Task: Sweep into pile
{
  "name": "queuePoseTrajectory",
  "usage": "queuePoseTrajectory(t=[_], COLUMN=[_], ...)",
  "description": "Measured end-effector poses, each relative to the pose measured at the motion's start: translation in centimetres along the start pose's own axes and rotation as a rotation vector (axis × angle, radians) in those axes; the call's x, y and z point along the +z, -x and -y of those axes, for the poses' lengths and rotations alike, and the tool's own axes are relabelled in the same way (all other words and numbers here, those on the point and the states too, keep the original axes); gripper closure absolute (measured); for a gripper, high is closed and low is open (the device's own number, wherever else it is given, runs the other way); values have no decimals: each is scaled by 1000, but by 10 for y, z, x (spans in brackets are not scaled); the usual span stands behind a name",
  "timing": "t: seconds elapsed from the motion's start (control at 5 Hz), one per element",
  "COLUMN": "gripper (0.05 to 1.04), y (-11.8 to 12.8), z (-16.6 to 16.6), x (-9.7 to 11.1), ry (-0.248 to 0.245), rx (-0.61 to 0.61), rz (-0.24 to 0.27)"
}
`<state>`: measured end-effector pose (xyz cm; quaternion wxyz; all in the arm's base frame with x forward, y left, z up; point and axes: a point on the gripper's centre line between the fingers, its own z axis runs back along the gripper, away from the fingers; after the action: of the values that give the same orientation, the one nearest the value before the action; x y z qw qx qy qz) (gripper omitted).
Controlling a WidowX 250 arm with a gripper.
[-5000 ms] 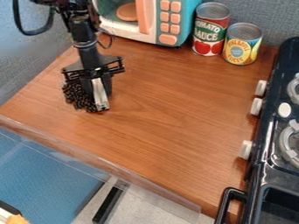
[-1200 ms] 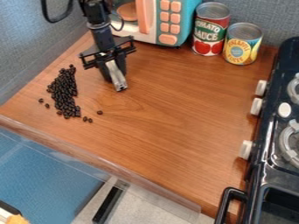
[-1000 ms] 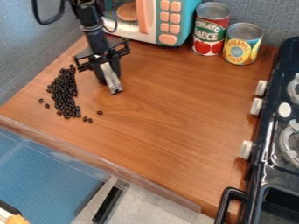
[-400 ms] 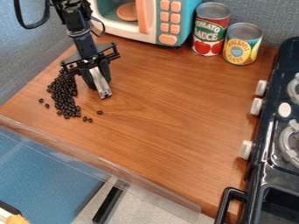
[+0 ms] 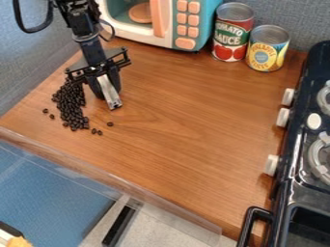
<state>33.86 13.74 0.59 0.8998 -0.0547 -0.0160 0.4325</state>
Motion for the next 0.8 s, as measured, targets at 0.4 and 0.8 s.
queuePoseTrajectory(t=[0.4,0.8], gripper=[697,697], y=[0,1], z=[-4,-9], x=[-1,1], ry=[-13,-4], rx=[-2,15], rz=[27,17])
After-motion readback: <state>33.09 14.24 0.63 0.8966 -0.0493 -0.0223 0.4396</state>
